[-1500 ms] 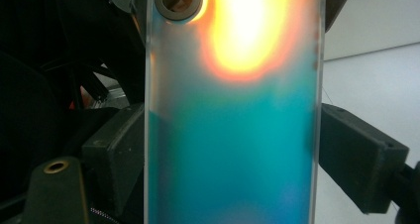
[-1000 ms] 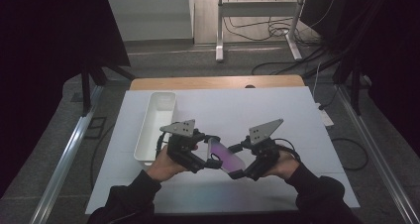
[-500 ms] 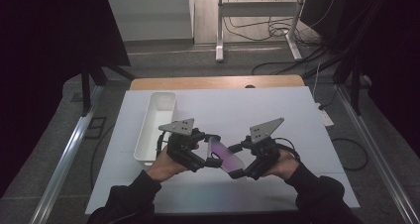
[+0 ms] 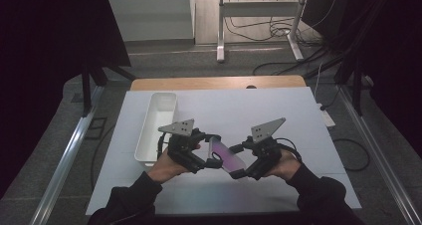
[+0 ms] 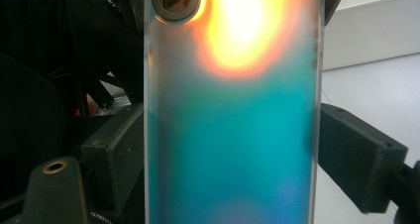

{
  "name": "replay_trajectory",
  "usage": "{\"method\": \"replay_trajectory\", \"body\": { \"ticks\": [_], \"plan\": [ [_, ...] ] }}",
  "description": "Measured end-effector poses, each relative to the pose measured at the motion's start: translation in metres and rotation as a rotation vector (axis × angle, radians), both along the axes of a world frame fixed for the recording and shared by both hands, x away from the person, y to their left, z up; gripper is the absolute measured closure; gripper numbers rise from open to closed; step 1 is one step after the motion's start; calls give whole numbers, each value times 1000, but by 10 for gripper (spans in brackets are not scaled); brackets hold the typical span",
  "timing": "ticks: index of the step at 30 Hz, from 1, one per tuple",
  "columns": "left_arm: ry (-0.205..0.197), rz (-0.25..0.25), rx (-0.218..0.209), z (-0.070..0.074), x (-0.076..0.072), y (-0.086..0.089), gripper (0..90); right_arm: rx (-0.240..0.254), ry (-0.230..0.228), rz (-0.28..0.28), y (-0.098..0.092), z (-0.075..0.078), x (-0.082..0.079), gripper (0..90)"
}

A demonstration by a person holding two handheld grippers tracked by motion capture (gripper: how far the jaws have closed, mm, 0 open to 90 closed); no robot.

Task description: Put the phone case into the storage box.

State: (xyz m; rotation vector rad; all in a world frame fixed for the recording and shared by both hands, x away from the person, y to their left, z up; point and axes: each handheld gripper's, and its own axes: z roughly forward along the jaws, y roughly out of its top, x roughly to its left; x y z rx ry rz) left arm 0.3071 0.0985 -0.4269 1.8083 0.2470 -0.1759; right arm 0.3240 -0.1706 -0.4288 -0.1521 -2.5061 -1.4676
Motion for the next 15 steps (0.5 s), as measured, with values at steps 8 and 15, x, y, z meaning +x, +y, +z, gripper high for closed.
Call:
{"method": "replay_trajectory", "body": {
  "ticks": [8, 15],
  "plan": [
    [-30, 4, -11, 0, -2, 1, 155, 19, 14, 9, -1, 0, 1, 171],
    [-14, 8, -4, 3, -2, 1, 169, 26, -15, 6, -2, 0, 0, 169]
  ]
}}
